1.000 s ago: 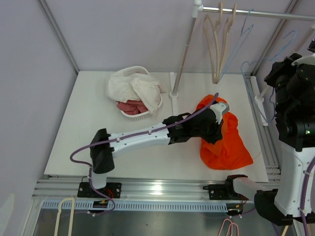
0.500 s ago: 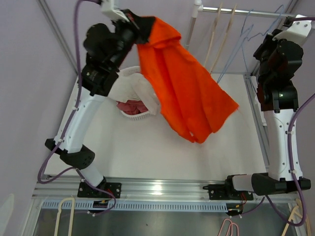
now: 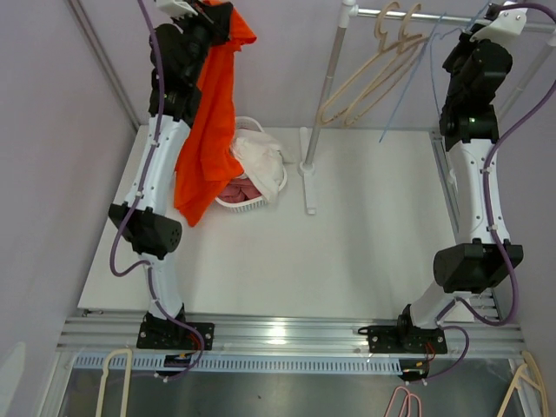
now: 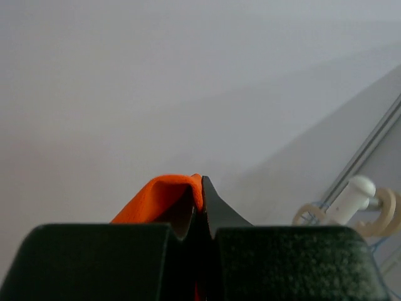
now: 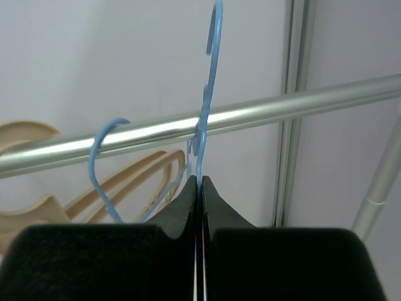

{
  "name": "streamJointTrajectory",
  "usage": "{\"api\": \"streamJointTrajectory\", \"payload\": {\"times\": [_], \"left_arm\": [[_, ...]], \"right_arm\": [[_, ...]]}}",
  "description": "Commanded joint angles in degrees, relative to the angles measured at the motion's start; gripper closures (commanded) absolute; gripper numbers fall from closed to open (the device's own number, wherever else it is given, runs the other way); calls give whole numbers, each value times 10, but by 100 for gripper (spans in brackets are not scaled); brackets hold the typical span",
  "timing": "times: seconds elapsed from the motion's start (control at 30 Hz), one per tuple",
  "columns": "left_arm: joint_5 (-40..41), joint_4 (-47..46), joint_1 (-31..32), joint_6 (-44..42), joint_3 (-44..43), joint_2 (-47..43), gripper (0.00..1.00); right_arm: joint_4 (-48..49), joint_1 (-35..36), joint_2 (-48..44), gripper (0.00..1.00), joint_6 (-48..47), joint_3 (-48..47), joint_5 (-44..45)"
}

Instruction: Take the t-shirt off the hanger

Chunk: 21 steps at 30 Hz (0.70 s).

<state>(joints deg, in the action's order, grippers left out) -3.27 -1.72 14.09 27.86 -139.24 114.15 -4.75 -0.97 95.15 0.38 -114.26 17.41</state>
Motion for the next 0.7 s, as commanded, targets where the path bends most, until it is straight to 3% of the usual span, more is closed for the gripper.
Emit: {"api": "streamJointTrajectory", "payload": {"times": [0.0,0.13,0.5,0.67], "left_arm": [[-64,-61,8,19,20,-21,99],[-81,-98,8,14,74,-48,99],[-101,-79,16,-17,21,-87,99],[-99,-75,37,-30,-10,-97,99]], "right_arm": [[81,-6,19,100,-1,-33,-20],[97,-14,41,100,-16,-29,-23],[121,-37,66,100,1,5,-55],[163,-38,27,100,8,79,-57]]}}
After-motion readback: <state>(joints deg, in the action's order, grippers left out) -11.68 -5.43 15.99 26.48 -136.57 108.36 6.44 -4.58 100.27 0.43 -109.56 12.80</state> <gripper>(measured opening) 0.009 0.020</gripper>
